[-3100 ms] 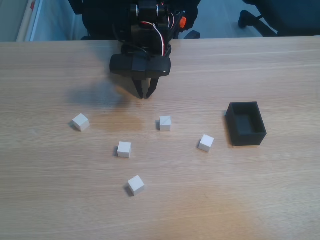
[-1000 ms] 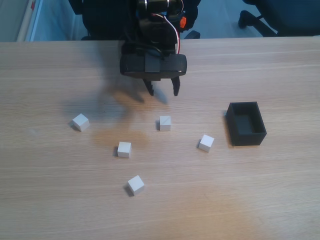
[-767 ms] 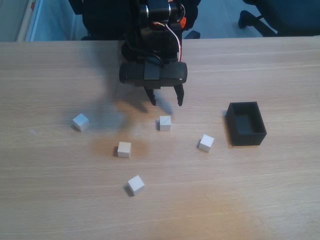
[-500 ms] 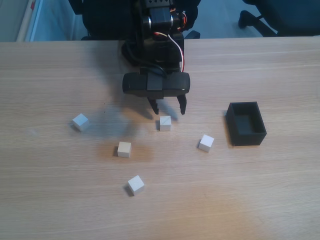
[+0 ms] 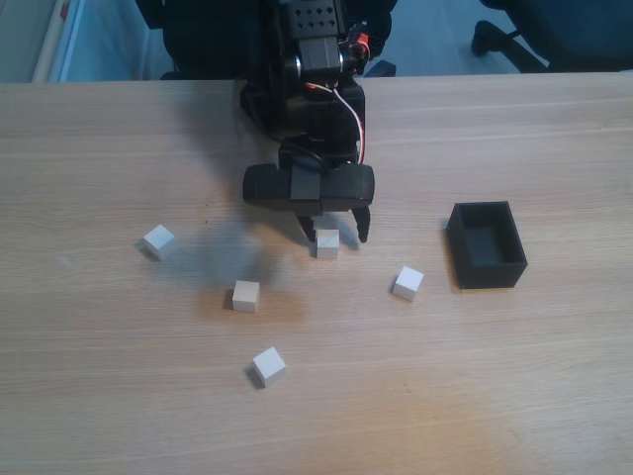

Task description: Pick blocks and place them in the box.

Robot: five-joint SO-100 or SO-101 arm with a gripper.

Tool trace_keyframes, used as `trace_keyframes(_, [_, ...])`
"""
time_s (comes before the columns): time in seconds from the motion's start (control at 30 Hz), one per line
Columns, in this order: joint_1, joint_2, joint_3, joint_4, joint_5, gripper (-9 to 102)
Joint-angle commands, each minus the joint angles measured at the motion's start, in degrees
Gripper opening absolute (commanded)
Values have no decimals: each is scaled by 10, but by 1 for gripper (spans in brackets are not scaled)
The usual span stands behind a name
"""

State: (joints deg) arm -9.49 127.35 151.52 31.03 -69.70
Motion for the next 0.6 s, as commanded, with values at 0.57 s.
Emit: trace_keyframes(0.57, [24, -48, 24, -100, -17, 10])
